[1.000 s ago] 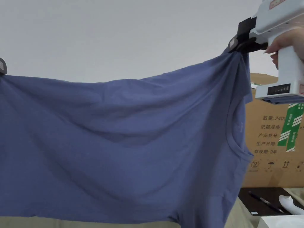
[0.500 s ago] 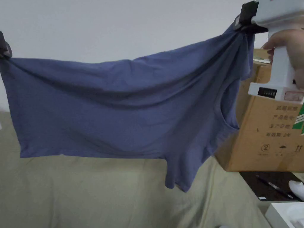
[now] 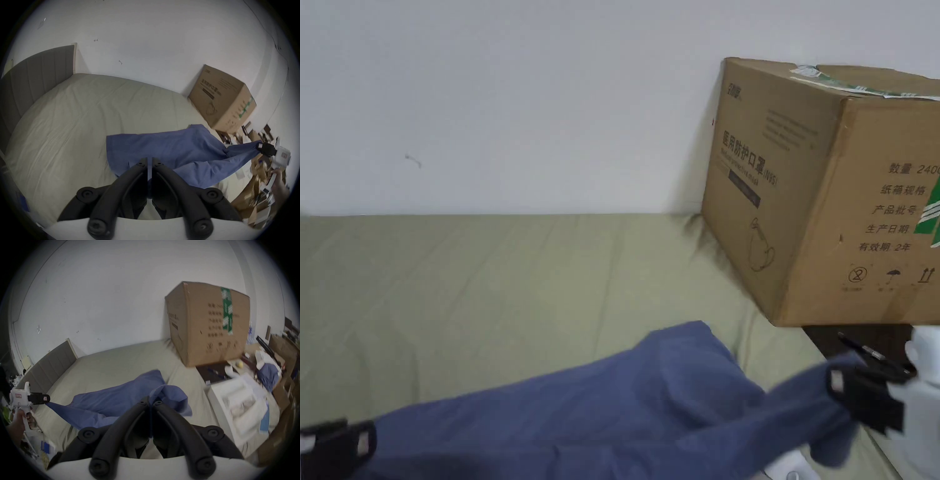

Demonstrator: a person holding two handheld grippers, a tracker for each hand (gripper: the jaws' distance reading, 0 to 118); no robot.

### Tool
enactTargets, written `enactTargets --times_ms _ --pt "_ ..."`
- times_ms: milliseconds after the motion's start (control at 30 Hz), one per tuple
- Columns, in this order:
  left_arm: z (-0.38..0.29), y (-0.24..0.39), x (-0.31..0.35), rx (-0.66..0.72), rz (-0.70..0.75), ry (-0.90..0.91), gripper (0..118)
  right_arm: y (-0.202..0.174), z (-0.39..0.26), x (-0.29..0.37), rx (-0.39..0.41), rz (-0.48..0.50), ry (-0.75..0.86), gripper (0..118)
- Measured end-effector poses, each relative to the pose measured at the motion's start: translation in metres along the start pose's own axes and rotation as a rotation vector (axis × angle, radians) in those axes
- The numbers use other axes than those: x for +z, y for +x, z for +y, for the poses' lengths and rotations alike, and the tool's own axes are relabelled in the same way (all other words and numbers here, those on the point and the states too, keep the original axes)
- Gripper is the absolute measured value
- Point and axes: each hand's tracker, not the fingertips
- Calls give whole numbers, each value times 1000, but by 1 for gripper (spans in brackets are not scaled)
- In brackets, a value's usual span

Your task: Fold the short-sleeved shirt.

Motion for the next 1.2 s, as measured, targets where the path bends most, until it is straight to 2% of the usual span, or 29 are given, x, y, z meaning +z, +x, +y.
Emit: enactTargets --times_ms 67,200,300,400,467,533,567,600,633,667,700,733,900,1000,1033,1067,1100,1133,1167,1200 --pt "-20 8 29 -92 50 12 2 7 -20 28 10 -7 -37 1" --pt "-40 -1 42 -61 50 -67 2 20 -44 50 10 -40 -120 1" --pt "-52 -18 15 -70 130 -184 2 33 -60 23 0 -31 -265 1" --pt "-68 -35 -19 -61 139 -283 2 48 -82 -28 -19 -60 -426 1" --pt "-76 -41 -36 -47 162 -307 2 54 -97 -57 -25 -135 -484 1" --pt "-81 -46 -42 -26 168 -303 5 59 -107 -74 -64 -166 -516 4" --pt "-82 -49 -42 -9 165 -271 16 58 -110 -78 -66 -180 -515 11" --pt "-83 -49 -39 -6 162 -245 42 56 -111 -78 -75 -221 -492 24" --pt "-82 -49 -36 -5 167 -237 87 53 -109 -76 -80 -247 -464 51" --pt "-84 -49 -31 -4 180 -232 111 49 -107 -69 -94 -228 -447 77" --pt "-84 -48 -23 -2 182 -210 118 47 -103 -64 -106 -211 -428 100" --pt "-80 -47 -8 -13 171 -129 116 42 -97 -57 -102 -196 -413 117" --pt "-56 -33 44 -3 174 30 116 1 -59 0 -12 -109 -206 116" --pt "-51 -16 74 20 138 112 116 -29 -44 32 16 -9 -76 114" --pt "-52 -11 83 36 124 134 110 -41 -42 43 24 54 -14 105" --pt "-54 -8 91 48 66 151 96 -52 -42 53 45 99 51 91" --pt "-56 -4 96 54 45 168 64 -62 -43 60 67 120 98 63" --pt "-59 1 101 52 61 180 5 -74 -43 65 95 126 133 17" --pt "-62 5 104 42 83 194 0 -83 -44 65 126 116 137 0" --pt "-63 7 104 27 117 194 0 -89 -45 64 146 111 134 0"
